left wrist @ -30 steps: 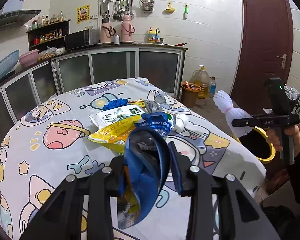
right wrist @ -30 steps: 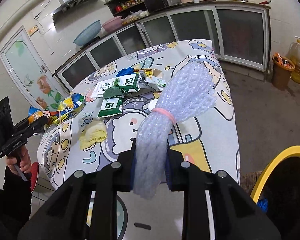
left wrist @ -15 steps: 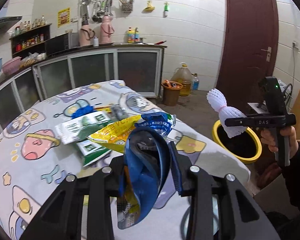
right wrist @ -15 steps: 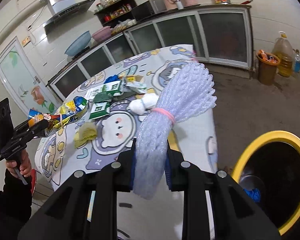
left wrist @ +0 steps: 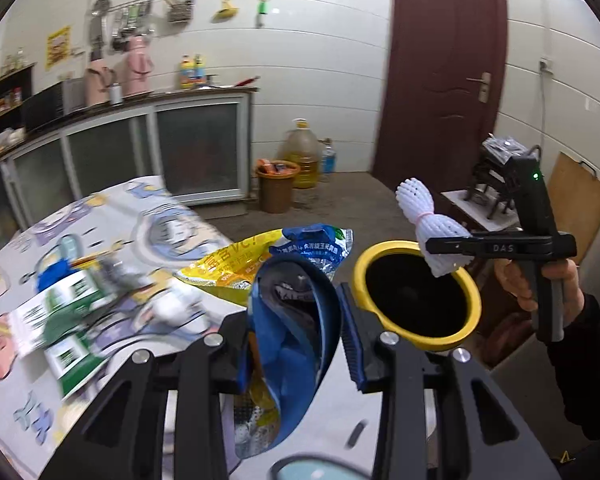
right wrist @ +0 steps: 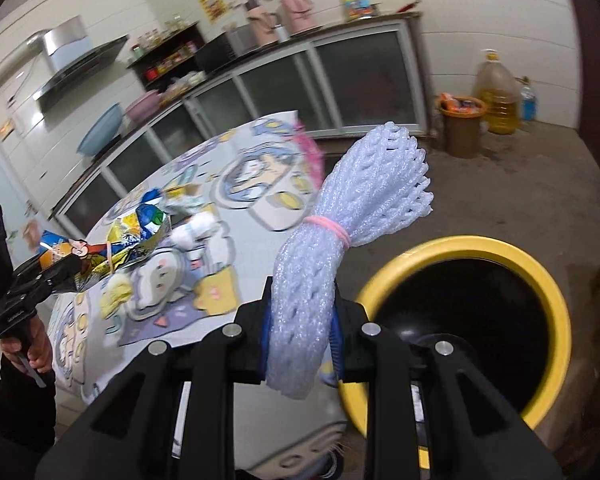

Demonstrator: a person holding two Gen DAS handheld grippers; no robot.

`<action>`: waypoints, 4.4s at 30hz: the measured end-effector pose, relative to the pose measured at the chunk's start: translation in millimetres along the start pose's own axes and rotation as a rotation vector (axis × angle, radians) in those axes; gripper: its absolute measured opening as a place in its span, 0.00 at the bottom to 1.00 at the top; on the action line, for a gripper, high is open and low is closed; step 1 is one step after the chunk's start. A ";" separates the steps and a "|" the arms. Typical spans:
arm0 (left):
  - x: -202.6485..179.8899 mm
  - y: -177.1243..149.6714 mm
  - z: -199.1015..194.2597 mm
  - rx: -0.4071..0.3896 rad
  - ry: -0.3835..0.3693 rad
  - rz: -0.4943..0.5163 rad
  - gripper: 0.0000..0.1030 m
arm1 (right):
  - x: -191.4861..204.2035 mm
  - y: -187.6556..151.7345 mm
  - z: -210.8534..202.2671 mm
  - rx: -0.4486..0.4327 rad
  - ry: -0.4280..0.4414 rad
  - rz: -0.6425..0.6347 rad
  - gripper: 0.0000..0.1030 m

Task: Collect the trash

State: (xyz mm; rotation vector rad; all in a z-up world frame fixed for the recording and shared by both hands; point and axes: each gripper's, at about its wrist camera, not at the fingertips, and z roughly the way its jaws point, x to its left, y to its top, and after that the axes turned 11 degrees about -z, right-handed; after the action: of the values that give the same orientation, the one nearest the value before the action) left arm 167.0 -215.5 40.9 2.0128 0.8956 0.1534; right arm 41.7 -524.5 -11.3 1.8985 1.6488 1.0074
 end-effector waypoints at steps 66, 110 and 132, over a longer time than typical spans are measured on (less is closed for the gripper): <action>82.5 -32.6 -29.2 0.013 0.100 -0.075 0.61 | 67.9 18.4 78.7 0.094 0.012 -0.201 0.51; 236.0 -86.5 9.9 0.250 0.415 -0.265 0.27 | 226.4 75.0 279.6 0.234 0.015 -0.544 0.50; 195.1 -72.8 -91.4 0.074 0.429 -0.278 0.18 | 224.3 77.3 158.6 0.094 0.113 -0.486 0.46</action>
State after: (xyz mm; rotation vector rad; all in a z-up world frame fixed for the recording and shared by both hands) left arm 231.5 -2.5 -5.9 1.9304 1.4589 0.4105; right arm 218.4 -300.6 -3.0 1.4009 2.1152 0.8542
